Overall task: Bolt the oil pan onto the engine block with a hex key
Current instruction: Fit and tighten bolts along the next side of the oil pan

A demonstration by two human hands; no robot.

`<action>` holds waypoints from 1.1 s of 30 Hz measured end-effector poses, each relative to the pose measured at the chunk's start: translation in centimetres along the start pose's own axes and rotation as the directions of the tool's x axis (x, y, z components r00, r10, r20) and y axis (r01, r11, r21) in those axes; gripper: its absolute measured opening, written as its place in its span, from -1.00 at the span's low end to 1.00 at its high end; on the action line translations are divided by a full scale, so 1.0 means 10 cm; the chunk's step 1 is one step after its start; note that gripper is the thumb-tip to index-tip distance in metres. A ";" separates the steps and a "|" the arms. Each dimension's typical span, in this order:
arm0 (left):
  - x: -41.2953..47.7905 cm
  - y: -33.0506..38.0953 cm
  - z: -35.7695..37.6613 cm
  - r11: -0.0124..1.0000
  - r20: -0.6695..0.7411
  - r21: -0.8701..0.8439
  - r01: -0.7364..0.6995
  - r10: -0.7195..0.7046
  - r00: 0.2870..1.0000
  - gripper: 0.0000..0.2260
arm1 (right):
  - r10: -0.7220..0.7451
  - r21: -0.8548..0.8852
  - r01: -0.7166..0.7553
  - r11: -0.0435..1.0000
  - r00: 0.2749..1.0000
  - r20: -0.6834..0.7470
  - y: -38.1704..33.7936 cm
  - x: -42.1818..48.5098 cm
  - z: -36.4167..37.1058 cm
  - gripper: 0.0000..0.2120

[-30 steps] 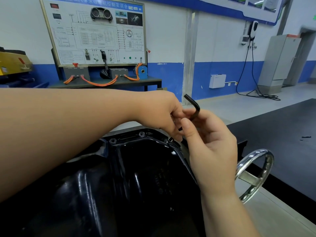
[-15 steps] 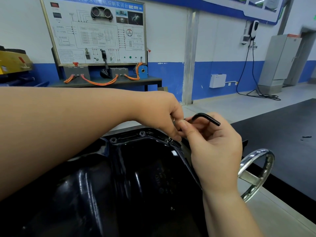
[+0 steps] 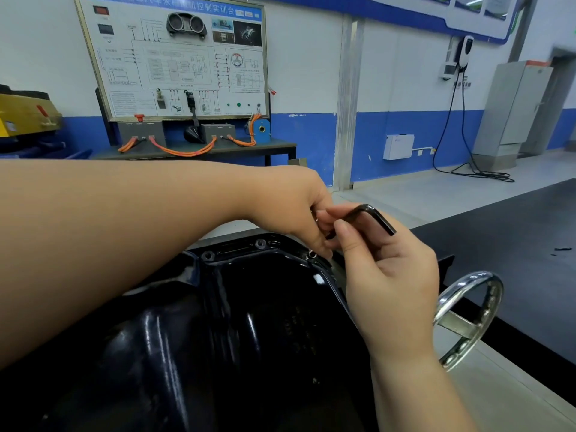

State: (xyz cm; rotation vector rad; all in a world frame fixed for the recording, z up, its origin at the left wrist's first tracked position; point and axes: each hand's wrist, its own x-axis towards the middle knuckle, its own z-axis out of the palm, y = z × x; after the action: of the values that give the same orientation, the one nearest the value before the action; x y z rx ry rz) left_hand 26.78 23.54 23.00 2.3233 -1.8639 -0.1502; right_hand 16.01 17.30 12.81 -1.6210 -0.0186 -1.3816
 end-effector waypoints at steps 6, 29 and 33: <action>0.00 0.02 0.00 1.000 0.029 0.014 -0.009 0.009 1.000 -0.86 | 0.032 0.022 -0.031 0.999 0.996 -0.085 -0.02 0.02 -0.02 -0.84; 0.00 0.00 -0.01 1.000 0.008 0.007 0.028 -0.028 1.000 -0.79 | 0.060 0.038 -0.060 0.998 0.998 -0.021 0.00 0.02 -0.02 -0.84; -0.01 0.01 0.00 1.000 0.026 0.028 0.006 -0.006 1.000 -0.92 | 0.086 0.041 -0.083 0.996 0.993 -0.079 0.00 0.03 -0.02 -0.91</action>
State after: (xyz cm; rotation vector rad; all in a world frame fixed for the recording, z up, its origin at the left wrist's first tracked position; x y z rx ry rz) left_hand 26.68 23.59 23.02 2.3566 -1.8831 -0.1573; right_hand 15.94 17.04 13.02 -1.5170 0.0707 -1.3720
